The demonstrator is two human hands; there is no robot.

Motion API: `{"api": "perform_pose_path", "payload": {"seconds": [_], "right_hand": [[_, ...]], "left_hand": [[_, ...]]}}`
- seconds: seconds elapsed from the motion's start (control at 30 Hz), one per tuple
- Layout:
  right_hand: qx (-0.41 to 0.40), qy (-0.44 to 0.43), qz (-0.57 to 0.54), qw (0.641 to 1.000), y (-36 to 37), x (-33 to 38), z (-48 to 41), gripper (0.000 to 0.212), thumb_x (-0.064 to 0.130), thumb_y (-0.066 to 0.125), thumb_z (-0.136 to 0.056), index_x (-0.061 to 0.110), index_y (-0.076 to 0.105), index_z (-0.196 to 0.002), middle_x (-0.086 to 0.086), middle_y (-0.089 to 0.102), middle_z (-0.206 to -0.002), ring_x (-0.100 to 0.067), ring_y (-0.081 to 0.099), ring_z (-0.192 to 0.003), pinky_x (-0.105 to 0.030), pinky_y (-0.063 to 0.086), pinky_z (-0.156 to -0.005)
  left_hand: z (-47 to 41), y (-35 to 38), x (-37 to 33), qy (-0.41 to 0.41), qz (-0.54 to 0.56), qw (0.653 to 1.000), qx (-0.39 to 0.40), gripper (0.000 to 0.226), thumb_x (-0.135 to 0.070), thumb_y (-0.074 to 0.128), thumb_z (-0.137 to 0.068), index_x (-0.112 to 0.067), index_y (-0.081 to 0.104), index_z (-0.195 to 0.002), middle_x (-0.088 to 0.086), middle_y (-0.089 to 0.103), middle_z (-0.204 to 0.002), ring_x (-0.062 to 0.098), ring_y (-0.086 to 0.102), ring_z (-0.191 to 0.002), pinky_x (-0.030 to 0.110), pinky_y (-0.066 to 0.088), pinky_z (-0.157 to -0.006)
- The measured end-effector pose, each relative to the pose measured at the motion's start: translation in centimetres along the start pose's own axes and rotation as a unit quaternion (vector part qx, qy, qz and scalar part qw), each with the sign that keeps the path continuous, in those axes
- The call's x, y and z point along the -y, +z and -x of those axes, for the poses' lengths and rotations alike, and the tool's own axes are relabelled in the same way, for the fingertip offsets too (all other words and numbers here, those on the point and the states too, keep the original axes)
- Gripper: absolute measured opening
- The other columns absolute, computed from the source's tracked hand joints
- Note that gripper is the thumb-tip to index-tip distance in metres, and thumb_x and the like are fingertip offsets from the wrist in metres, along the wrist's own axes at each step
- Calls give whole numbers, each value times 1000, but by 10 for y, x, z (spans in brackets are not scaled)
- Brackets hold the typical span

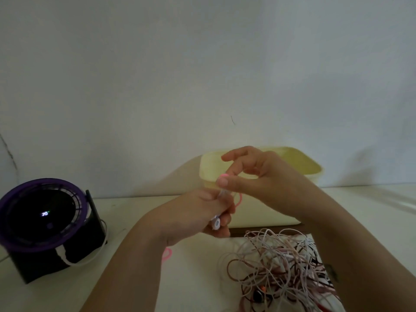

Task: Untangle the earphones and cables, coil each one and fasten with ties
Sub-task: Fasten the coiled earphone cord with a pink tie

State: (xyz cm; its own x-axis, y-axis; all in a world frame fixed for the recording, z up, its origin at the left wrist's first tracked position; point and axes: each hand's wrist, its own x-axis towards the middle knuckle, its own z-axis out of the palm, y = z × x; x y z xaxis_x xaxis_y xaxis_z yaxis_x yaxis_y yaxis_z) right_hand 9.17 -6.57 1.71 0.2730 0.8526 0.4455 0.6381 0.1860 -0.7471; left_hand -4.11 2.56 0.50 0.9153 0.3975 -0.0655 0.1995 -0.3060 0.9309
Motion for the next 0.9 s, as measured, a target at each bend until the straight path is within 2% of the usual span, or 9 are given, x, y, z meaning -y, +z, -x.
{"api": "perform_pose_path", "payload": {"seconds": [0.07, 0.13, 0.27, 0.47, 0.6, 0.67, 0.73, 0.83, 0.9], "right_hand": [[27, 3, -11, 1000, 8, -5, -2, 21, 42, 72, -70, 21, 71, -68, 8, 68, -101, -1, 64, -93, -25, 49, -88], [36, 5, -28, 999, 14, -8, -2, 21, 31, 71, -79, 10, 69, -73, -1, 72, -76, -10, 66, -66, -24, 52, -65], [-11, 8, -43, 999, 19, -12, -3, 24, 28, 73, -78, 7, 67, -70, 5, 62, -52, 1, 51, -44, -11, 37, -48], [-47, 52, -72, 995, 16, -15, -5, 27, 32, 79, -70, 9, 66, -65, -5, 68, -58, -10, 59, -49, -29, 47, -52], [-81, 63, -102, 989, 15, -13, -4, 33, 28, 80, -71, 3, 59, -62, -2, 58, -50, -8, 49, -38, -22, 39, -36], [-103, 60, -101, 988, 17, -14, -5, 40, 32, 81, -68, 1, 57, -62, -3, 59, -51, -18, 52, -46, -32, 46, -45], [-127, 59, -106, 984, 18, -15, -6, 40, 32, 82, -65, 2, 56, -61, -4, 58, -53, -14, 51, -51, -26, 44, -54], [-148, 59, -131, 978, 17, -15, -6, 39, 31, 81, -64, 6, 52, -59, 2, 56, -47, -8, 50, -46, -17, 41, -49], [-157, 59, -138, 976, 15, -16, -5, 41, 33, 80, -64, 7, 50, -58, 4, 57, -44, -12, 51, -42, -21, 42, -45]], "left_hand": [[2, 3, -1, 0, -9, 1000, 23, 28, -24, 40, -100, -12, 54, -78, -4, 49, -60, 5, 56, -60, 26, 56, -76], [2, 3, -1, -1, -6, 999, 34, 28, -21, 41, -99, -13, 53, -76, -4, 49, -60, 8, 55, -60, 27, 56, -77], [-1, 1, 2, -10, 54, 997, 48, 23, -18, 38, -99, -11, 49, -79, -5, 47, -57, 9, 50, -57, 23, 53, -68], [-5, -3, 5, 11, 176, 981, 79, 18, -16, 43, -98, -16, 56, -86, -4, 43, -63, 8, 46, -55, 24, 51, -63], [-5, -5, 3, -1, 240, 967, 90, 23, -21, 45, -91, -16, 66, -86, -1, 44, -63, 10, 45, -55, 26, 52, -62], [-6, -4, 1, 2, 245, 967, 72, 26, -18, 37, -98, -13, 62, -92, 0, 44, -64, 10, 44, -55, 26, 52, -61], [-7, -2, 1, 12, 252, 966, 56, 27, -19, 36, -98, -10, 61, -93, 0, 46, -65, 10, 45, -55, 25, 52, -59], [-11, 5, 1, 34, 255, 966, 31, 28, -18, 39, -98, -9, 63, -87, 0, 48, -66, 9, 45, -54, 23, 51, -60], [-14, 11, 2, 46, 239, 970, 4, 28, -18, 41, -98, -10, 63, -82, -1, 51, -66, 7, 47, -54, 22, 52, -61]]}}
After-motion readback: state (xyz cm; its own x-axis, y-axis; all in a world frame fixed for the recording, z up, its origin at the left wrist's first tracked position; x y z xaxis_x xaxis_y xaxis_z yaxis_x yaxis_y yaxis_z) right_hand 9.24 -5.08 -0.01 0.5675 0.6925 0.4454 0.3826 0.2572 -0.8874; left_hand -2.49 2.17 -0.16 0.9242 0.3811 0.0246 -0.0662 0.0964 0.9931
